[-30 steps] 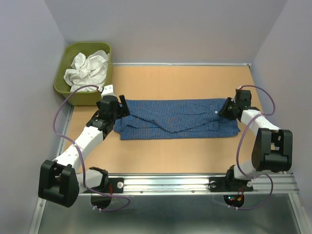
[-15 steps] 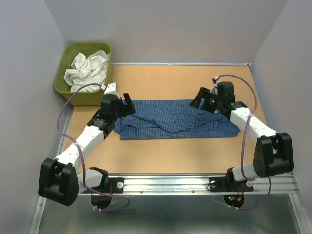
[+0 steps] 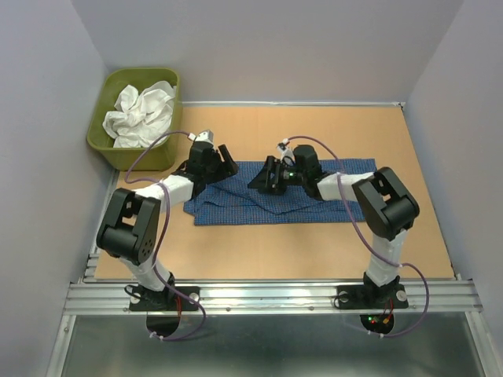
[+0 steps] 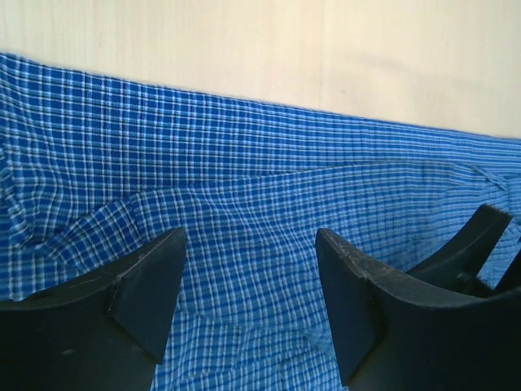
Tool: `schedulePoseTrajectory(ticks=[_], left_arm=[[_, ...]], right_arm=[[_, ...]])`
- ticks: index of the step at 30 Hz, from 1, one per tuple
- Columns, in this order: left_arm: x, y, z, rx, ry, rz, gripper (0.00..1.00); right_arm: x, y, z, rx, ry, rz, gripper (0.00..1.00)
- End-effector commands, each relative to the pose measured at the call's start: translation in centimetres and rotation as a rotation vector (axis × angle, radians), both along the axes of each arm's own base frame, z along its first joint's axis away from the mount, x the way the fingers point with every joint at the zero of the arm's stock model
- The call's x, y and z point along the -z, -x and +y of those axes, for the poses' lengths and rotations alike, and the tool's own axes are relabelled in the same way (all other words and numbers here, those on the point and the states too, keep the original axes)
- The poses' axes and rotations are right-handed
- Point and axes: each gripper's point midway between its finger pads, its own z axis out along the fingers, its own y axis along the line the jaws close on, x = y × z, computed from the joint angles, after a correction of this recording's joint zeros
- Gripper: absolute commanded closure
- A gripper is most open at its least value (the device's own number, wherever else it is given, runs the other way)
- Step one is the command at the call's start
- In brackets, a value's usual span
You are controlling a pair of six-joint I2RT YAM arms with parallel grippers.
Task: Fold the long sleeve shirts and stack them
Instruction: Fold the shirt
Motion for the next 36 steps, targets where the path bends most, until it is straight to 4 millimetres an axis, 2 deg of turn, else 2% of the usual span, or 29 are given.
schedulePoseTrajectory(ticks=[1, 2, 3, 4, 5, 7, 8, 12, 14, 18, 23, 25, 27, 29, 31, 32, 33, 35, 36], left_arm=[[-0.3, -2.3, -0.8, -0.029, 0.035, -0.030, 0.26], [0.5, -2.5, -0.5, -0.050, 0.024, -0.016, 0.27], [2.1, -2.4, -0.4, -0.059, 0.010, 0.016, 0.27], [2.7, -2.4, -0.2, -0.068, 0.007, 0.030, 0.28], [4.0, -2.4, 0.0, -0.084, 0.000, 0.059, 0.28], [5.4, -2.2, 0.5, -0.104, -0.005, 0.093, 0.29], [5.9, -2.2, 0.8, -0.113, -0.006, 0.106, 0.30], [7.7, -1.9, 2.0, -0.145, -0.017, 0.151, 0.31], [8.1, -2.0, 2.5, -0.156, -0.024, 0.161, 0.31], [8.4, -2.0, 2.8, -0.165, -0.028, 0.171, 0.31], [8.3, -2.4, 3.1, -0.171, -0.039, 0.171, 0.31], [7.9, -2.7, 2.9, -0.158, -0.034, 0.162, 0.31], [6.8, -3.0, 2.5, -0.141, -0.017, 0.143, 0.31], [5.4, -3.3, 2.0, -0.126, 0.002, 0.117, 0.29], [2.6, -3.7, 1.8, -0.119, 0.020, 0.067, 0.28], [1.4, -3.8, 1.6, -0.119, 0.024, 0.045, 0.26], [-1.1, -3.9, 1.7, -0.126, 0.036, 0.001, 0.25], [-3.0, -3.3, 1.9, -0.165, 0.034, -0.005, 0.21], [-4.9, -3.2, 2.8, -0.232, 0.014, -0.041, 0.21]], right_arm=[[-2.5, 0.2, 3.3, -0.103, -0.107, -0.088, 0.20], [-0.6, 0.5, 3.3, -0.106, -0.091, -0.048, 0.20], [0.2, 0.8, 3.2, -0.110, -0.085, -0.032, 0.20], [1.1, 1.1, 3.0, -0.110, -0.077, -0.012, 0.20], [2.9, 1.9, 2.5, -0.106, -0.052, 0.024, 0.20], [4.8, 3.0, 1.8, -0.100, -0.027, 0.074, 0.20], [6.3, 4.2, 1.1, -0.097, -0.006, 0.120, 0.20], [8.6, 7.0, -1.0, -0.081, 0.040, 0.189, 0.20], [9.2, 8.0, -2.0, -0.067, 0.057, 0.211, 0.21], [9.7, 8.6, -3.5, -0.038, 0.067, 0.238, 0.21], [8.7, 8.7, -4.7, -0.026, 0.053, 0.210, 0.21], [8.3, 9.0, -5.2, -0.023, 0.049, 0.206, 0.21], [7.0, 8.9, -5.4, -0.025, 0.041, 0.175, 0.21], [6.0, 7.9, -5.7, -0.030, 0.071, 0.104, 0.21], [5.6, 7.1, -7.1, 0.004, 0.197, 0.076, 0.21], [5.3, 6.3, -7.7, -0.006, 0.265, -0.009, 0.21], [3.5, 5.4, -8.3, 0.019, 0.312, -0.048, 0.21], [2.5, 3.2, -10.4, 0.100, 0.435, -0.146, 0.21], [1.6, 2.5, -11.1, 0.126, 0.487, -0.158, 0.21]])
